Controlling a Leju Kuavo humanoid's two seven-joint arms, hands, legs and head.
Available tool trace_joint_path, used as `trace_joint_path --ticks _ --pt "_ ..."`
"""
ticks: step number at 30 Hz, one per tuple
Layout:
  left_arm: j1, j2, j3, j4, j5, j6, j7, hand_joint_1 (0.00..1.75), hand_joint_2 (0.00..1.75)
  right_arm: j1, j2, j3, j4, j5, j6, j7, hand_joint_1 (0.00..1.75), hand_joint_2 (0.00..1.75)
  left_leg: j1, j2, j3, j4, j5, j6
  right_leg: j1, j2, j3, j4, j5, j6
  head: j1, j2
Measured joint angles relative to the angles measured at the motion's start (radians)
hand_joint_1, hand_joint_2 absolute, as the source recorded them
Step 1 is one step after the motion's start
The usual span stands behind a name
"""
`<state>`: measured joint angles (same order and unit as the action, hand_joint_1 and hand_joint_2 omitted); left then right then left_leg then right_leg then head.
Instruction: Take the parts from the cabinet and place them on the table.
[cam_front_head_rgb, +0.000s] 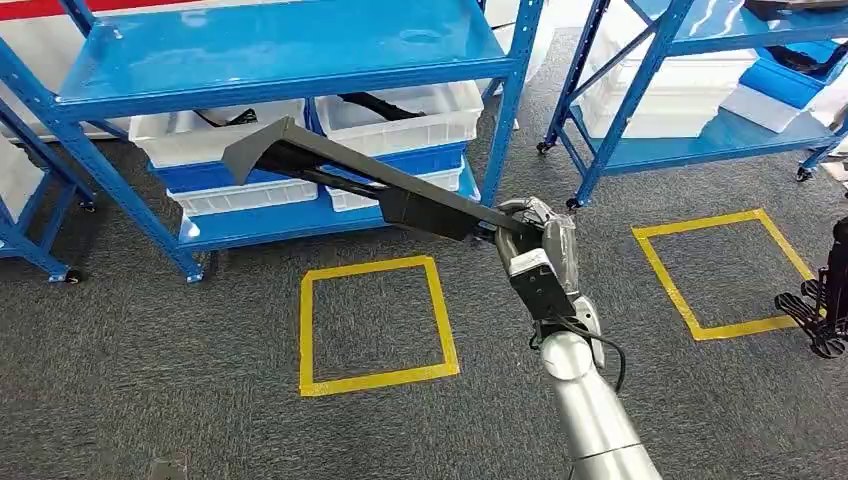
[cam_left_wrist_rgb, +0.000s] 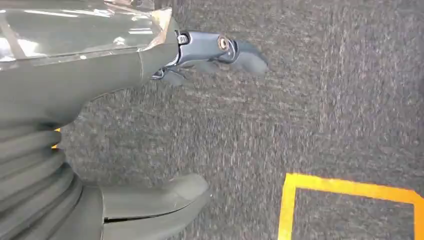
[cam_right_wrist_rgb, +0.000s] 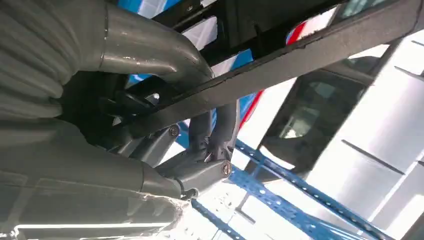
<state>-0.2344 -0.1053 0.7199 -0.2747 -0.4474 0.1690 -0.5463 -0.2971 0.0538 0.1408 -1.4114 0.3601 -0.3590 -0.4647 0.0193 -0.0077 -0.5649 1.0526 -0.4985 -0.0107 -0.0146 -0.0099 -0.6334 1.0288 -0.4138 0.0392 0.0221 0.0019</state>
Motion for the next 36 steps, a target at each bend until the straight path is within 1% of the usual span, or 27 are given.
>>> trace_joint_path --ticks 2,4,5,6,7,8,9,11,12,13,16,17,18,19,20,22,23,24,25,26,27,28,29,31,32,34,36 --pt "0.000 0.000 0.008 0.000 0.018 0.002 -0.005 0.00 1.75 -0.021 0.000 -0.005 0.019 -0.007 0.005 -0.008 1.75 1.75 0.008 0.005 -0.003 -0.024 0.015 0.024 0.002 0.002 -0.014 0.007 -0.003 0.015 0.000 0.000" --pt "0.001 0.003 0.016 -0.003 0.030 0.003 -0.011 0.00 1.75 -0.048 0.000 -0.007 0.041 -0.009 0.005 -0.014 1.75 1.75 0.005 0.010 -0.022 -0.027 0.034 0.046 -0.003 0.005 -0.045 0.074 -0.074 0.002 0.005 0.000" --pt "0.002 0.004 0.023 -0.003 0.034 0.005 -0.014 0.00 1.75 -0.062 0.001 -0.007 0.057 -0.011 0.005 -0.019 1.75 1.75 0.005 0.011 -0.037 -0.027 0.046 0.047 -0.005 0.005 -0.070 0.162 -0.129 -0.002 0.003 0.000" --pt "0.004 0.004 0.026 -0.004 0.041 0.005 -0.016 0.00 1.75 -0.071 0.002 -0.007 0.068 -0.012 0.006 -0.020 1.75 1.75 0.005 0.011 -0.049 -0.026 0.056 0.048 -0.006 0.005 -0.086 0.235 -0.162 0.000 0.003 0.000" --pt "0.006 0.004 0.029 -0.004 0.045 0.005 -0.019 0.00 1.75 -0.077 0.002 -0.007 0.077 -0.012 0.005 -0.021 1.75 1.75 0.005 0.011 -0.061 -0.026 0.067 0.047 -0.006 0.005 -0.093 0.292 -0.174 0.009 0.003 0.000" --pt "0.010 0.004 0.031 -0.003 0.049 0.005 -0.022 0.00 1.75 -0.083 0.003 -0.007 0.085 -0.012 0.006 -0.021 1.75 1.75 0.005 0.011 -0.073 -0.026 0.076 0.045 -0.008 0.005 -0.082 0.306 -0.162 0.020 0.003 0.000" --pt "0.013 0.003 0.036 -0.004 0.053 0.006 -0.024 0.00 1.75 -0.089 0.006 -0.006 0.092 -0.011 0.006 -0.021 1.75 1.75 0.006 0.011 -0.085 -0.025 0.087 0.041 -0.010 0.005 -0.051 0.279 -0.134 0.035 0.003 0.000" --pt "0.017 0.004 0.047 -0.004 0.062 0.007 -0.031 0.00 1.75 -0.106 0.010 -0.006 0.103 -0.011 0.006 -0.022 1.75 1.75 0.010 0.010 -0.105 -0.025 0.105 0.031 -0.016 0.005 0.055 0.132 -0.082 0.053 0.003 0.000" --pt "0.018 0.005 0.051 -0.004 0.063 0.007 -0.034 0.00 1.75 -0.115 0.012 -0.006 0.108 -0.011 0.007 -0.022 1.75 1.75 0.009 0.010 -0.111 -0.024 0.115 0.022 -0.020 0.006 0.108 0.038 -0.103 0.046 0.003 0.000" --pt "0.019 0.006 0.052 -0.005 0.064 0.007 -0.037 0.00 1.75 -0.124 0.016 -0.005 0.111 -0.011 0.008 -0.022 1.75 1.75 0.007 0.010 -0.119 -0.025 0.124 0.014 -0.002 0.011 0.154 -0.022 -0.125 0.032 0.003 0.000" --pt "0.027 0.006 0.056 -0.005 0.066 0.007 -0.038 0.00 1.75 -0.132 0.019 -0.005 0.123 -0.011 0.010 -0.024 1.75 1.75 0.008 0.009 -0.120 -0.045 0.162 -0.004 0.009 0.012 0.129 -0.018 -0.111 0.003 0.002 0.000" --pt "0.032 0.008 0.060 -0.005 0.067 0.007 -0.038 0.00 1.75 -0.132 0.021 -0.005 0.128 -0.011 0.011 -0.024 1.75 1.75 0.010 0.008 -0.128 -0.047 0.165 -0.011 -0.004 0.007 0.112 -0.027 -0.096 -0.014 0.002 0.000" --pt "0.033 0.008 0.064 -0.005 0.067 0.007 -0.038 0.00 1.75 -0.134 0.024 -0.005 0.131 -0.011 0.012 -0.025 1.75 1.75 0.012 0.009 -0.140 -0.032 0.123 -0.013 -0.011 0.006 0.111 -0.025 -0.084 -0.024 -0.002 0.000" --pt "0.036 0.008 0.066 -0.005 0.067 0.007 -0.039 0.00 1.75 -0.136 0.027 -0.005 0.134 -0.011 0.012 -0.025 1.75 1.75 0.012 0.008 -0.151 0.013 0.057 -0.013 -0.009 0.006 0.097 -0.023 -0.072 -0.041 -0.003 0.000" --pt "0.037 0.008 0.066 -0.005 0.071 0.005 -0.040 0.00 1.75 -0.136 0.029 -0.004 0.137 -0.011 0.013 -0.025 1.75 1.75 0.012 0.008 -0.166 0.086 -0.011 -0.014 -0.004 0.005 0.082 -0.023 -0.061 -0.047 -0.007 0.000" --pt "0.038 0.011 0.070 -0.005 0.074 0.000 -0.045 0.00 1.75 -0.137 0.031 -0.004 0.144 -0.011 0.014 -0.025 1.75 1.75 0.010 0.006 -0.191 0.240 -0.083 -0.015 0.006 0.004 0.054 -0.020 -0.037 -0.053 -0.006 0.000" --pt "0.039 0.011 0.072 -0.005 0.081 -0.005 -0.050 0.00 1.75 -0.137 0.031 -0.002 0.148 -0.011 0.015 -0.027 1.75 1.75 0.010 0.006 -0.186 0.278 -0.067 -0.013 0.011 0.004 0.037 -0.019 -0.030 -0.054 -0.006 0.000" --pt "0.041 0.011 0.074 -0.005 0.084 -0.010 -0.055 0.00 1.75 -0.137 0.031 -0.001 0.151 -0.014 0.016 -0.029 1.75 1.75 0.010 0.006 -0.170 0.275 -0.032 -0.009 0.014 0.004 0.025 -0.017 -0.021 -0.056 -0.006 0.000" --pt "0.042 0.011 0.076 -0.005 0.093 -0.016 -0.062 0.00 1.75 -0.137 0.031 0.000 0.156 -0.023 0.019 -0.033 1.75 1.75 0.009 0.006 -0.138 0.247 0.018 -0.003 0.017 0.004 0.010 -0.016 -0.011 -0.055 -0.006 0.000" --pt "0.043 0.011 0.080 -0.005 0.102 -0.023 -0.068 0.00 1.75 -0.139 0.031 0.002 0.160 -0.031 0.024 -0.038 1.75 1.75 0.006 0.005 -0.086 0.185 0.049 0.006 0.022 0.005 -0.003 -0.016 -0.001 -0.053 -0.006 0.000" --pt "0.043 0.011 0.084 -0.005 0.106 -0.026 -0.071 0.00 1.75 -0.143 0.031 0.004 0.164 -0.037 0.024 -0.040 1.75 1.75 0.002 0.004 -0.025 0.107 0.036 0.017 0.022 0.005 -0.009 -0.015 0.009 -0.052 -0.006 0.000" --pt "0.044 0.015 0.089 -0.006 0.112 -0.030 -0.075 0.00 1.75 -0.148 0.031 0.006 0.167 -0.042 0.026 -0.043 1.75 1.75 -0.005 0.007 0.039 0.012 -0.016 0.027 0.027 0.007 -0.015 -0.014 0.016 -0.045 -0.006 0.000" --pt "0.044 0.015 0.092 -0.006 0.114 -0.032 -0.080 0.00 1.75 -0.153 0.031 0.008 0.171 -0.045 0.027 -0.044 1.75 1.75 -0.006 0.009 0.065 -0.042 -0.036 0.025 0.025 0.004 -0.014 -0.014 0.021 -0.039 -0.004 0.000" --pt "0.048 0.015 0.098 -0.005 0.120 -0.035 -0.087 0.00 1.75 -0.166 0.031 0.013 0.178 -0.051 0.027 -0.048 1.75 1.75 -0.018 0.009 0.059 -0.047 -0.031 0.034 0.016 0.001 -0.018 -0.019 0.039 -0.023 -0.005 0.000" --pt "0.053 0.015 0.099 -0.005 0.122 -0.035 -0.090 0.00 1.75 -0.168 0.031 0.014 0.180 -0.053 0.027 -0.049 1.75 1.75 -0.015 0.010 0.058 -0.059 -0.018 0.042 0.023 0.002 -0.018 -0.020 0.045 -0.018 -0.005 0.000" --pt "0.058 0.011 0.100 -0.004 0.123 -0.036 -0.092 0.00 1.75 -0.171 0.029 0.014 0.185 -0.056 0.027 -0.050 1.75 1.75 -0.007 0.016 0.048 -0.067 0.006 0.052 0.018 0.006 -0.053 0.036 -0.004 -0.020 0.000 0.000" --pt "0.062 0.010 0.101 -0.004 0.123 -0.039 -0.092 0.00 1.75 -0.173 0.026 0.014 0.191 -0.058 0.027 -0.050 1.75 1.75 -0.007 0.016 0.024 -0.067 0.024 0.054 0.009 0.007 -0.111 0.196 -0.086 -0.025 0.002 0.000"
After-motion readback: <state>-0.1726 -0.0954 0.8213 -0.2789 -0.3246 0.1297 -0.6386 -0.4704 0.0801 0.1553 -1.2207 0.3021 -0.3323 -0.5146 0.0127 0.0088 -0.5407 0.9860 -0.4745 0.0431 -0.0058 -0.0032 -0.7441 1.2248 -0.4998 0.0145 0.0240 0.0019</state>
